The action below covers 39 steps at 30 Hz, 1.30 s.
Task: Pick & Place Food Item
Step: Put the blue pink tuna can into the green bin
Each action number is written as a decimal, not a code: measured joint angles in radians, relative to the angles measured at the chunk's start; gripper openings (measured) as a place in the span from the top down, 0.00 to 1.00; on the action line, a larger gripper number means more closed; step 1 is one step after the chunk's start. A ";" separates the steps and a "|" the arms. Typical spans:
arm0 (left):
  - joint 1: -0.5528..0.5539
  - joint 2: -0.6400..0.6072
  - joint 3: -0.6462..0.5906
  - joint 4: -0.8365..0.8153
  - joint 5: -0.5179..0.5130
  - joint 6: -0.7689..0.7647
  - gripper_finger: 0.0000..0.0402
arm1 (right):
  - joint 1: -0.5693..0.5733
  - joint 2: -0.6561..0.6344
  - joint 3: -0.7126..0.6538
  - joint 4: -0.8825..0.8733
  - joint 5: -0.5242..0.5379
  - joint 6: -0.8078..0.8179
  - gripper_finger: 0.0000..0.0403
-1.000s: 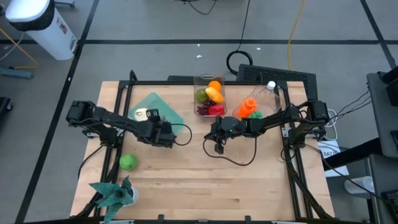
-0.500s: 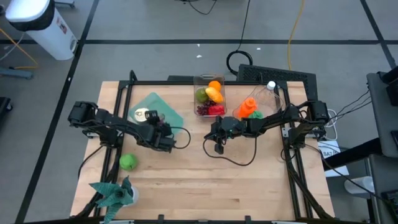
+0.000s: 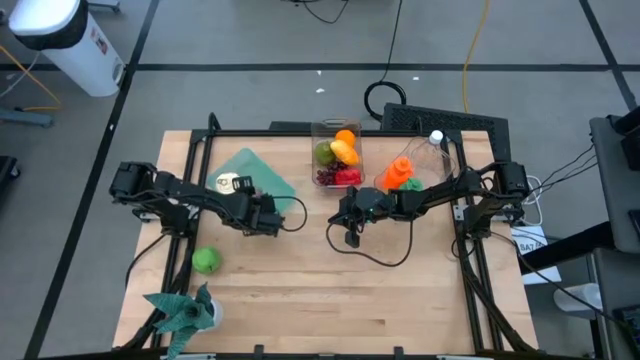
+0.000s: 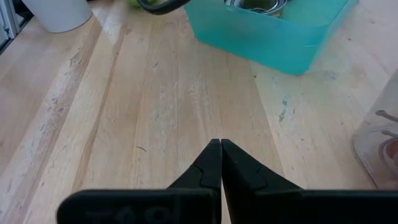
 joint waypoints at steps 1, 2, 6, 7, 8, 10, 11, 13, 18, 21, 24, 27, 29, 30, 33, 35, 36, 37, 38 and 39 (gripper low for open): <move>-0.001 0.000 0.000 0.001 0.027 -0.007 0.46 | 0.000 0.000 0.000 0.000 -0.001 0.000 1.00; -0.001 0.000 0.000 0.003 0.050 -0.009 0.44 | 0.000 0.000 0.000 0.000 -0.001 0.000 1.00; -0.003 0.002 -0.001 0.016 0.128 -0.014 0.35 | 0.000 0.000 0.000 0.000 -0.002 0.000 1.00; -0.003 0.002 -0.001 0.019 0.134 -0.015 0.33 | 0.000 0.000 0.000 0.000 -0.002 0.000 1.00; -0.003 0.001 0.000 0.018 0.137 -0.015 0.31 | 0.000 0.000 0.000 0.000 -0.002 0.000 1.00; -0.005 0.001 0.000 0.017 0.138 -0.016 0.26 | 0.000 0.000 0.000 -0.001 -0.002 0.000 1.00; -0.007 0.001 0.000 0.015 0.138 -0.016 0.24 | 0.000 0.000 0.000 -0.001 -0.002 0.001 1.00; -0.006 0.000 0.000 0.012 0.141 -0.013 0.20 | 0.000 0.000 0.000 -0.004 -0.002 0.001 1.00; -0.007 -0.001 0.002 -0.015 0.139 -0.010 0.14 | 0.000 0.000 0.000 -0.007 -0.002 0.000 1.00; -0.007 -0.007 0.001 -0.035 0.155 -0.018 0.13 | 0.000 0.000 0.000 -0.007 -0.002 0.000 1.00; -0.007 -0.016 0.003 -0.061 0.190 -0.032 0.15 | 0.000 0.000 0.000 -0.007 -0.003 -0.002 1.00; -0.008 -0.020 0.024 -0.079 0.244 -0.031 0.18 | 0.000 0.000 0.000 -0.007 -0.003 -0.012 1.00; -0.009 -0.019 0.037 -0.079 0.250 -0.020 0.22 | 0.000 0.000 0.000 -0.007 -0.002 -0.014 1.00; -0.010 -0.019 0.044 -0.082 0.250 -0.012 0.24 | 0.000 0.000 0.000 -0.007 -0.002 -0.014 1.00; -0.013 -0.020 0.050 -0.090 0.234 0.014 0.34 | 0.000 0.000 0.000 -0.007 -0.003 -0.014 1.00; -0.013 -0.020 0.050 -0.098 0.228 0.018 0.42 | 0.000 0.000 0.000 -0.008 -0.003 -0.014 1.00; -0.013 -0.020 0.051 -0.110 0.227 0.014 0.47 | 0.000 0.000 0.000 -0.009 -0.003 -0.014 1.00; -0.013 -0.020 0.051 -0.122 0.227 0.010 0.52 | 0.000 0.000 0.000 -0.010 -0.003 -0.014 1.00; -0.013 -0.020 0.051 -0.135 0.226 0.007 0.56 | 0.000 0.000 0.000 -0.012 -0.003 -0.014 1.00; -0.013 -0.020 0.051 -0.141 0.224 0.003 0.57 | 0.000 0.000 0.000 -0.012 -0.003 -0.014 1.00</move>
